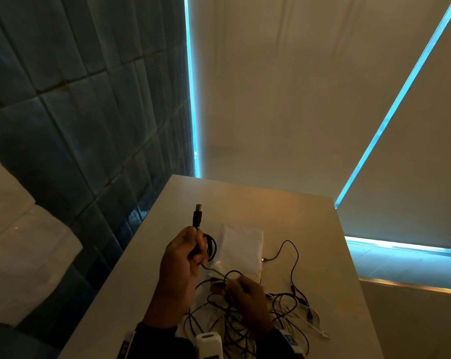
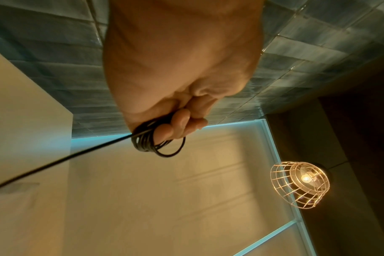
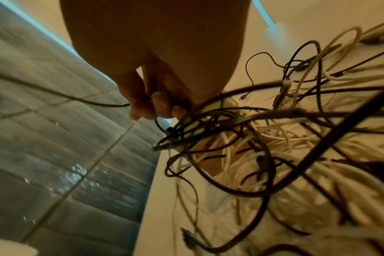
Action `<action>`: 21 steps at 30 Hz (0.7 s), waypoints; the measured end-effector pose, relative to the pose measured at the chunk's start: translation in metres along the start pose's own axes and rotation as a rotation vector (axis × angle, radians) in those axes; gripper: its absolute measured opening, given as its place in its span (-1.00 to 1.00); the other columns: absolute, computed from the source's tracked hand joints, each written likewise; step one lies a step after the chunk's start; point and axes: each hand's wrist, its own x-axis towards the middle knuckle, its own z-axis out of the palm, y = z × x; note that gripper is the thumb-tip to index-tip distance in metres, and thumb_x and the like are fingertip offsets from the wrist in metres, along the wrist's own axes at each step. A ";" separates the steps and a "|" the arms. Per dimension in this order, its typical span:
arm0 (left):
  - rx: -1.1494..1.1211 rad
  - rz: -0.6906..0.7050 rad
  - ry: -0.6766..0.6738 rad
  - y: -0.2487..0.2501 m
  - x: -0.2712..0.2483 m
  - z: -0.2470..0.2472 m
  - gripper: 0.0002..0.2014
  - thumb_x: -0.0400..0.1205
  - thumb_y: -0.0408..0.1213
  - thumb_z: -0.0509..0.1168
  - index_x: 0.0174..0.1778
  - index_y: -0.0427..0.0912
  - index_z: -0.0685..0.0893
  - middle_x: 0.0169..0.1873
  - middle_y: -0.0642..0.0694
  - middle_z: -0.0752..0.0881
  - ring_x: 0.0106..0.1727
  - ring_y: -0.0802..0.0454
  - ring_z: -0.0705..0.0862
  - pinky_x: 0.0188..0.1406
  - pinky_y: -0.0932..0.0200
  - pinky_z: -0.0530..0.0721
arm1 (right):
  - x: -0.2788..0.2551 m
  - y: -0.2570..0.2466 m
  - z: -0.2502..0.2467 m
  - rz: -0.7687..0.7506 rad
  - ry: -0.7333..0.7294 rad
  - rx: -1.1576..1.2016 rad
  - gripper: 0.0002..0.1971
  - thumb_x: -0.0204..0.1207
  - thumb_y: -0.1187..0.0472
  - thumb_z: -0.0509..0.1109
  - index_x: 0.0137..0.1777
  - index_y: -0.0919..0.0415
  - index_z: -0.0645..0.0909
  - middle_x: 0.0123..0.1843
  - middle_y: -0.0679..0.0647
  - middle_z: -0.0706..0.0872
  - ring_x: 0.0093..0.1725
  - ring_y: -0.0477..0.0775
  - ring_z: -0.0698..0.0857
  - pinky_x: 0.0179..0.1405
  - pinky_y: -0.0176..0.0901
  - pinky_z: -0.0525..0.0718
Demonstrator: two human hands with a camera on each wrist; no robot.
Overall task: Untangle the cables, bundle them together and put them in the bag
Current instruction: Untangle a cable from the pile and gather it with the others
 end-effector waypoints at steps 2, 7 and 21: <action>0.089 0.006 0.018 -0.003 0.001 -0.002 -0.64 0.75 -0.32 -0.01 -0.37 -0.25 0.44 -0.50 -0.11 0.37 -0.54 0.11 0.28 -0.43 0.16 0.31 | 0.000 -0.018 -0.004 0.003 0.039 0.107 -0.81 0.54 0.35 0.36 -0.31 0.36 0.63 -0.41 0.13 0.60 -0.38 0.05 0.60 -0.31 -0.13 0.64; 0.343 -0.015 0.027 -0.014 0.004 -0.003 -0.61 0.77 -0.32 -0.02 -0.39 -0.28 0.42 -0.55 -0.08 0.37 -0.48 0.01 0.26 -0.42 0.11 0.25 | -0.006 -0.066 -0.008 -0.130 0.069 0.240 -0.83 0.55 0.40 0.36 -0.24 0.51 0.58 -0.49 0.08 0.49 -0.50 -0.04 0.50 -0.39 -0.25 0.66; -0.178 -0.154 -0.010 -0.004 -0.001 0.010 -0.69 0.74 -0.29 0.00 -0.32 -0.27 0.42 -0.29 -0.24 0.67 -0.23 -0.16 0.60 -0.11 0.03 0.63 | -0.023 -0.089 0.004 -0.306 -0.197 0.180 -0.76 0.44 0.03 0.45 -0.28 0.20 0.66 -0.46 0.09 0.58 -0.46 0.05 0.45 -0.38 0.01 0.41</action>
